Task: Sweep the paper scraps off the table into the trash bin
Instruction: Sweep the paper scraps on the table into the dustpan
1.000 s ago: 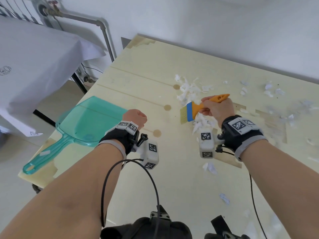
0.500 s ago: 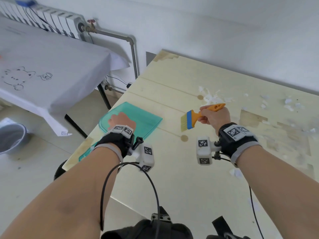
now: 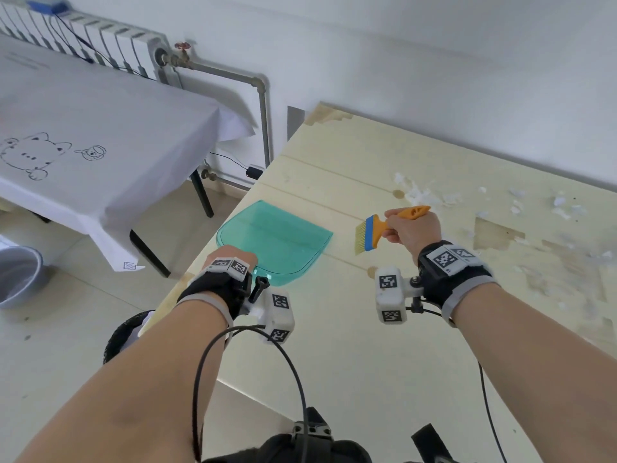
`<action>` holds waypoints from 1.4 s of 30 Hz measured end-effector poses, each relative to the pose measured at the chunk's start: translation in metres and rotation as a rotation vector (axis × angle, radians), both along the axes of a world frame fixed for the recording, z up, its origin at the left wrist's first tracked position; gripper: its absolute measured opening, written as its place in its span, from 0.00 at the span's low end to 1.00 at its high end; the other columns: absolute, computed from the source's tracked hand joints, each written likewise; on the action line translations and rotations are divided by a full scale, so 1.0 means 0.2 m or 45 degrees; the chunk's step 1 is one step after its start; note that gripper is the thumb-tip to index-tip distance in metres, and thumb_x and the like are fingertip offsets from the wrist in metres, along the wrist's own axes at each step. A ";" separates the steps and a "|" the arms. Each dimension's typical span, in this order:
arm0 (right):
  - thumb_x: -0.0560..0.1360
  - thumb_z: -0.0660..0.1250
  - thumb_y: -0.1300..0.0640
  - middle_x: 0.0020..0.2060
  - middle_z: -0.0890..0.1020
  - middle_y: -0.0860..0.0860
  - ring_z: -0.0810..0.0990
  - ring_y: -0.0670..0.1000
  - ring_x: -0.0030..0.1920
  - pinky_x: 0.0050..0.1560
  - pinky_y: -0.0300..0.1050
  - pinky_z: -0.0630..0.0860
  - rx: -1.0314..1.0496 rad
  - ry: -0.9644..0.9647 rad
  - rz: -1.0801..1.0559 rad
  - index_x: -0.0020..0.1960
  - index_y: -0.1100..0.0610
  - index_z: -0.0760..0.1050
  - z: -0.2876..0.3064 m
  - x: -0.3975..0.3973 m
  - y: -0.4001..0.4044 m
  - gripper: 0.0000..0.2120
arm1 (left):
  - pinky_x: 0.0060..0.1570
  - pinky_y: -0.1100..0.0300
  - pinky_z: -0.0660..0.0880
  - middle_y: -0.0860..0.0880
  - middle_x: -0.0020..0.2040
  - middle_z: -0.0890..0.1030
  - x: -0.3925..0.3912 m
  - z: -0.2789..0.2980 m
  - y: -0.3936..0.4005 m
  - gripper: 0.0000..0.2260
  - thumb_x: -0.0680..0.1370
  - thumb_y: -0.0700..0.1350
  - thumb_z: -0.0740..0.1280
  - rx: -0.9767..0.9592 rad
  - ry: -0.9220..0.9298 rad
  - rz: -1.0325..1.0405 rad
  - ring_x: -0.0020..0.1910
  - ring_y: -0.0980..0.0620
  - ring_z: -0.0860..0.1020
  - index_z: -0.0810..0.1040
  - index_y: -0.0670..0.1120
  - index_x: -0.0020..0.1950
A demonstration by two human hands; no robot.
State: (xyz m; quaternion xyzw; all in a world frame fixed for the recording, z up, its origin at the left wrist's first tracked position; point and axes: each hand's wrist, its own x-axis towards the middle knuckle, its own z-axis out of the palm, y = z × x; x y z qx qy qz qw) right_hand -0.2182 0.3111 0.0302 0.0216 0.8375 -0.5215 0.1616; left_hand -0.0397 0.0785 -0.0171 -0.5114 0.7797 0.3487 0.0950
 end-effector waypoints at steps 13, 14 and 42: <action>0.74 0.65 0.59 0.29 0.79 0.52 0.77 0.49 0.31 0.45 0.45 0.78 0.002 -0.055 -0.291 0.39 0.58 0.78 -0.06 -0.37 0.28 0.06 | 0.35 0.68 0.72 0.44 0.46 0.74 -0.64 0.11 0.12 0.17 0.77 0.47 0.67 0.265 0.431 0.119 0.42 0.47 0.74 0.64 0.47 0.32; 0.74 0.65 0.61 0.31 0.80 0.54 0.78 0.50 0.31 0.44 0.43 0.79 -0.088 -0.101 -0.251 0.43 0.58 0.79 -0.09 -0.39 0.25 0.04 | 0.36 0.66 0.74 0.44 0.45 0.75 -0.68 0.09 0.13 0.16 0.76 0.47 0.68 0.251 0.409 0.104 0.41 0.46 0.75 0.65 0.47 0.32; 0.71 0.69 0.66 0.38 0.80 0.48 0.74 0.42 0.34 0.32 0.24 0.68 0.260 0.291 0.455 0.50 0.56 0.84 -0.21 -1.19 0.03 0.11 | 0.49 0.51 0.79 0.45 0.42 0.84 -1.07 0.00 0.06 0.23 0.68 0.61 0.63 -0.180 0.072 0.066 0.42 0.45 0.83 0.79 0.40 0.44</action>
